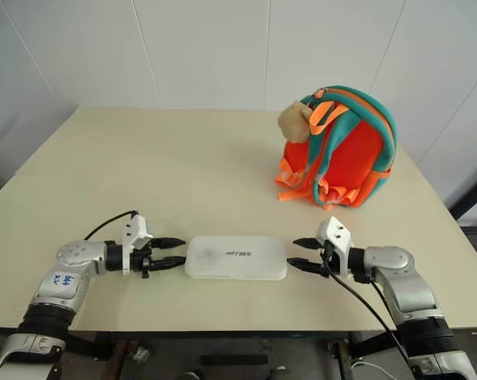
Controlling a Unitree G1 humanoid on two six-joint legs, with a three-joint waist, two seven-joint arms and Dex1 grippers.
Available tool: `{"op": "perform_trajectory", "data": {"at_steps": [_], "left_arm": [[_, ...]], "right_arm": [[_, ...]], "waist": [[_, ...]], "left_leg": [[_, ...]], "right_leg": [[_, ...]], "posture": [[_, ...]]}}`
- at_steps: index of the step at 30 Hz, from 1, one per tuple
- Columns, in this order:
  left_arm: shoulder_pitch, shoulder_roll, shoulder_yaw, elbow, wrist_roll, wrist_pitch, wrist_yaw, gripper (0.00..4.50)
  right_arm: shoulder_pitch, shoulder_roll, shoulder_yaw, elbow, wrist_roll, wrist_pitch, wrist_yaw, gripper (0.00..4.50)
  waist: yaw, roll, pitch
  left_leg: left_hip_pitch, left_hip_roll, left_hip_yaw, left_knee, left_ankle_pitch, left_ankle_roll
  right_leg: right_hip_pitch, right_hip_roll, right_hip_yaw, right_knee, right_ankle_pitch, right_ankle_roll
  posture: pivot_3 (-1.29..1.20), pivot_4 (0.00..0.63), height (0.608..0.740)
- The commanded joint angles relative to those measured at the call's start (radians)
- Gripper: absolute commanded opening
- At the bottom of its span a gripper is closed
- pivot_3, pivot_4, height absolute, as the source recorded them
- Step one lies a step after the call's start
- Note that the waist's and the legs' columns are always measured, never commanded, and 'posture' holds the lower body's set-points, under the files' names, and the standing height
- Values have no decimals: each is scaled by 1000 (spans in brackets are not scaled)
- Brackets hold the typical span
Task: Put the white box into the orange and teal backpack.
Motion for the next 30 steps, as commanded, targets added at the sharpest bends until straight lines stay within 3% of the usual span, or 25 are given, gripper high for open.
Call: {"op": "perform_trajectory", "data": {"at_steps": [1,3,5,12,19,30], "left_arm": [[5,47,24,-6,-7,9,-12,3554],[1,74,23,-11,-21,71,-23,4142],[-3,100,19,-20,-35,116,-51,4478],[-108,114,45,-64,-246,619,-100,4478],[-181,120,-48,-41,-292,972,-88,4478],[-223,23,-45,-20,-306,1148,47,4478]], "right_arm": [[-11,-42,-31,-21,13,3,19,3791],[-23,-66,-27,-7,-1,17,19,4470],[-35,-86,-18,10,-23,7,15,4500],[-69,-152,7,-34,31,201,101,4500],[-31,-150,66,-140,41,316,106,4500],[-50,-72,113,-145,39,346,56,4500]], "waist": [[-1,0,0],[-2,0,0],[-4,0,0],[-1,0,0],[-6,0,0],[1,0,0]], "left_leg": [[0,0,0,0,0,0],[0,0,0,0,0,0],[0,0,0,0,0,0],[0,0,0,0,0,0],[0,0,-1,-1,0,0],[0,0,-1,0,0,0]], "right_leg": [[0,0,0,0,0,0],[0,0,0,0,0,0],[0,0,0,0,0,0],[0,0,0,0,0,0],[0,0,0,0,-1,0],[0,0,0,0,-1,0]], "posture": [[0,150,740],[0,150,740],[0,150,740],[0,150,740],[0,150,740],[0,150,740]]}}
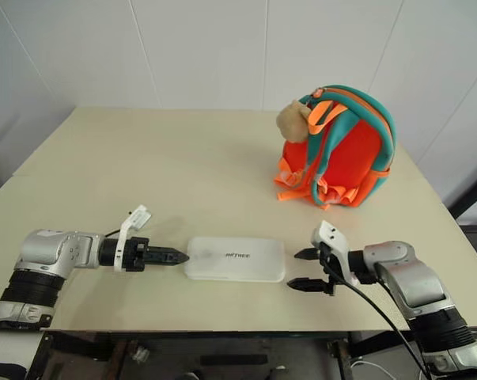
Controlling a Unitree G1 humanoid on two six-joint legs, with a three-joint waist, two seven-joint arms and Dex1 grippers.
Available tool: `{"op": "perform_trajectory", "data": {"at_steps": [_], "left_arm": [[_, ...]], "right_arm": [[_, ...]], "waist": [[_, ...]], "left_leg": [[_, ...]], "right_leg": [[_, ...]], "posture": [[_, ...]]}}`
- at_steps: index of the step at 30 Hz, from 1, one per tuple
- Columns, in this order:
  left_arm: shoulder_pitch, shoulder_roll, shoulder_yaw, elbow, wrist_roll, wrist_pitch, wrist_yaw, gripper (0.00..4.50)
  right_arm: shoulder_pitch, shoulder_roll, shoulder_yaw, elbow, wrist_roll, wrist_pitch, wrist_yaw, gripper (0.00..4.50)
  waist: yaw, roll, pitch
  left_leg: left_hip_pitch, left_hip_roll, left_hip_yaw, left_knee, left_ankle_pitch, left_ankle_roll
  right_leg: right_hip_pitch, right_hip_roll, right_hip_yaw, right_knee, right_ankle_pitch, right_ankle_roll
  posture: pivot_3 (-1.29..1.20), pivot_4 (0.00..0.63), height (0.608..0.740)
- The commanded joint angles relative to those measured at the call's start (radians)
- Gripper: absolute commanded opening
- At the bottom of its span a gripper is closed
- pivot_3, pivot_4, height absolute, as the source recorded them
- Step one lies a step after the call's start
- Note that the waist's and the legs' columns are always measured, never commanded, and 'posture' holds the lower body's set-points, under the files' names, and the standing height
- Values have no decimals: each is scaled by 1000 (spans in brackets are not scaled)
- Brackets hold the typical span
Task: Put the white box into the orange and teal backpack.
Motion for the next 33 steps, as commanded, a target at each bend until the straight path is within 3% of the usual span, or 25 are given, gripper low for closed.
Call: {"op": "perform_trajectory", "data": {"at_steps": [1,14,27,30,33], "left_arm": [[-9,-49,16,31,-25,72,61,4478],[-35,-141,108,37,-120,224,156,4478],[-45,-177,117,53,-143,220,194,4478],[-45,-180,121,57,-150,220,194,3909],[-43,-183,124,55,-159,226,193,3028]], "right_arm": [[-19,30,17,-7,-3,-17,-13,4500],[-66,102,47,14,-27,-56,-51,4500],[-40,112,43,-11,-33,-52,-76,4500],[-34,111,42,-12,-34,-52,-82,4500],[-32,112,41,-13,-33,-53,-86,4500]], "waist": [[3,0,0],[1,0,0],[1,0,0],[0,0,0],[-1,0,0]], "left_leg": [[0,0,0,1,0,0],[0,0,0,2,0,0],[0,0,0,2,0,0],[0,0,0,2,0,0],[0,0,0,2,0,0]], "right_leg": [[0,0,0,0,0,0],[1,0,0,0,1,1],[1,0,0,0,1,1],[1,0,0,0,1,1],[1,0,0,0,1,1]], "posture": [[0,150,740],[0,150,740],[0,150,740],[0,150,740],[0,150,740]]}}
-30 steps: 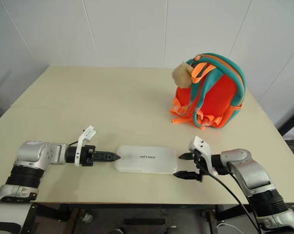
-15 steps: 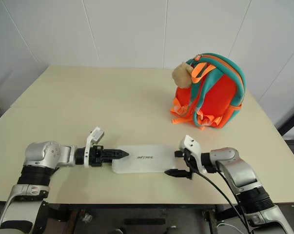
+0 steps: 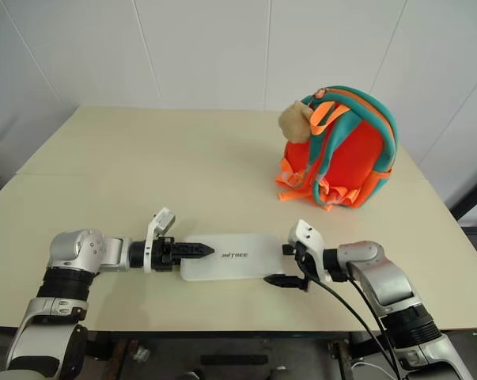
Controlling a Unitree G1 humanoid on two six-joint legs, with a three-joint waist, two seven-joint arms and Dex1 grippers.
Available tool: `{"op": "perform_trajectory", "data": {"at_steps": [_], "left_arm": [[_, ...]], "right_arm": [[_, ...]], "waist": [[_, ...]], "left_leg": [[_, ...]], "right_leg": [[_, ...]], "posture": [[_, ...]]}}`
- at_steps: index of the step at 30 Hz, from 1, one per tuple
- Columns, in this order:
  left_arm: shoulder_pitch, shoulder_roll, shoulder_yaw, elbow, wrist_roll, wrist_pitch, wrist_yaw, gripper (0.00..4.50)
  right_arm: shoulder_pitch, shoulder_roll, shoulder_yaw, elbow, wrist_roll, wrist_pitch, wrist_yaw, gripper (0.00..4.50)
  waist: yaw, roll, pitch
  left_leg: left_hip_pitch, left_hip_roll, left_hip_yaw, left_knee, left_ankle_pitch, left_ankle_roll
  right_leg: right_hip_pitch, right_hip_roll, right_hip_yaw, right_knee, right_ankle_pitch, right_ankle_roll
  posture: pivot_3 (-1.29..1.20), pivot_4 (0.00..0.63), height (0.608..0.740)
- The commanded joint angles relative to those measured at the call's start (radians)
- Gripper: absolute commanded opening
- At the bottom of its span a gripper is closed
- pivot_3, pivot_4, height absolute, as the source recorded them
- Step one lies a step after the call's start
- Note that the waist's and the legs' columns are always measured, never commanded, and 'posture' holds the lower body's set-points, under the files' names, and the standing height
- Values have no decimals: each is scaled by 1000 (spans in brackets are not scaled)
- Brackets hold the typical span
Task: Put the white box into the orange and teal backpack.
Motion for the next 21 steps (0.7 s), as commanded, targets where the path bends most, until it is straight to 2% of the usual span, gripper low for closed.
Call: {"op": "perform_trajectory", "data": {"at_steps": [1,5,7,12,16,21], "left_arm": [[0,-6,16,-14,-35,5,-3,2689],[-1,-36,61,-11,-48,11,30,1523],[-3,-52,89,-8,-57,14,52,1257],[-25,-69,173,11,-72,12,96,1257],[-65,7,256,37,-79,-29,95,1257],[-24,135,209,6,-62,-104,16,1257]], "right_arm": [[11,-6,-17,-22,5,-9,-7,4500],[8,0,-22,-21,8,-5,-16,4500],[10,0,-27,-25,12,-1,-20,4500],[29,-13,-73,-48,38,27,-35,4500],[22,-65,-189,-6,45,28,-83,4500],[-59,-91,-290,98,44,16,-160,4500]], "waist": [[0,0,0],[1,0,0],[1,0,0],[0,0,0],[-1,0,0],[-8,0,0]], "left_leg": [[0,0,0,0,0,0],[0,0,0,0,0,0],[0,0,0,0,0,0],[0,0,0,0,0,0],[-1,0,0,0,0,0],[1,0,0,-4,0,-1]], "right_leg": [[0,0,0,0,0,0],[0,0,0,0,0,0],[0,0,0,0,0,0],[0,0,0,0,1,1],[-1,0,0,-1,1,1],[-1,0,0,-2,0,0]], "posture": [[0,150,740],[0,150,740],[0,150,740],[0,150,740],[0,150,740],[0,150,740]]}}
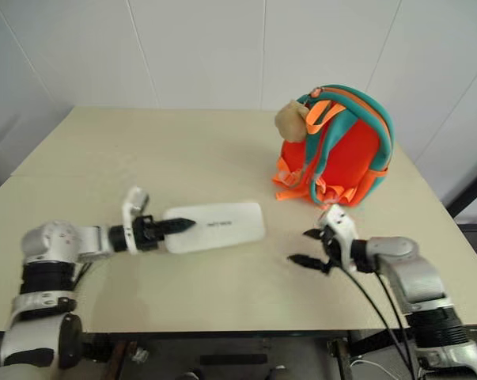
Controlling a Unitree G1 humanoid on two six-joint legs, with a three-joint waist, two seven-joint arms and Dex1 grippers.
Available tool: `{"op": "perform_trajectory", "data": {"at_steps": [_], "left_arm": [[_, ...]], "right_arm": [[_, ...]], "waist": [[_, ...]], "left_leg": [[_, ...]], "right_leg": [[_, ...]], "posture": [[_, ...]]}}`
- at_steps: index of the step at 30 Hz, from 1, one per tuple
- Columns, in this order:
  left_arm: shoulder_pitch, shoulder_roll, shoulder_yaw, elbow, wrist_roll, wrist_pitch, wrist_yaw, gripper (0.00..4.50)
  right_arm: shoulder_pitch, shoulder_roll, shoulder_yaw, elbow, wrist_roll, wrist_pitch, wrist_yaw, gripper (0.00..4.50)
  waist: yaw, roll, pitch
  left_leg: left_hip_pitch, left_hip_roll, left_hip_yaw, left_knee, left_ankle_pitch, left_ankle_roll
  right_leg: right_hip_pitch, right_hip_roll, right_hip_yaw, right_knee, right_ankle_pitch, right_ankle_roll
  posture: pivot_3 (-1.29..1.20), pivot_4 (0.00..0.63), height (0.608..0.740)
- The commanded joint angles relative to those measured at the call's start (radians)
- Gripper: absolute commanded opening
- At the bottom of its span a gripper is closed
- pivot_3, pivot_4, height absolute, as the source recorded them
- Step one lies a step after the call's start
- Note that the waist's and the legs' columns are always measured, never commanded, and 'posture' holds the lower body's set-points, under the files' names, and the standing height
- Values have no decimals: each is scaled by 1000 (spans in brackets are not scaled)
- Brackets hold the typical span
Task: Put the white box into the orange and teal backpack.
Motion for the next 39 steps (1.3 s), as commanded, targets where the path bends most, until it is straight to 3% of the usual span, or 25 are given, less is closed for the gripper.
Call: {"op": "perform_trajectory", "data": {"at_steps": [1,10,20,23,27,31,34,39], "left_arm": [[25,62,-12,-34,-15,-56,-70,1257],[144,91,-5,-116,-27,-94,-50,1257],[228,61,76,-222,-95,-62,35,1257],[245,59,89,-241,-108,-63,58,1257],[260,62,106,-250,-127,-69,73,1257],[260,64,146,-245,-149,-79,91,1257],[254,92,141,-241,-147,-78,94,1257],[258,136,153,-221,-149,-92,79,1257]], "right_arm": [[-83,-9,-79,67,6,-16,-69,4500],[-443,118,-117,465,-96,-183,-379,4500],[-646,280,-135,787,-102,-446,-441,4500],[-658,310,-138,822,-91,-521,-397,3857],[-652,318,-136,818,-81,-561,-331,2492],[-607,322,-122,687,-8,-520,-123,1122],[-549,308,-90,497,80,-388,39,69],[-457,218,-55,184,265,-28,198,28]], "waist": [[0,0,0],[-1,0,0],[-4,0,0],[-8,0,0],[-16,0,0],[-24,0,0],[-28,1,0],[-25,1,1]], "left_leg": [[0,0,0,-1,0,0],[-1,0,1,-6,1,-1],[-1,0,1,-8,1,-1],[-1,0,1,-8,1,-2],[-1,0,1,-8,1,-2],[0,0,1,-8,1,-2],[0,0,1,-8,1,-2],[0,1,1,-8,1,-3]], "right_leg": [[0,0,0,0,0,0],[-2,-1,0,-2,-1,-2],[-3,-1,0,-2,-2,-3],[-3,-1,0,-1,-2,-3],[-3,-1,0,-1,-2,-3],[-3,-1,-1,0,-2,-3],[-3,-1,-1,0,-2,-3],[-3,-1,-1,0,-2,-2]], "posture": [[0,150,740],[0,150,740],[0,150,740],[0,150,740],[0,150,740],[0,150,740],[0,150,740],[0,150,740]]}}
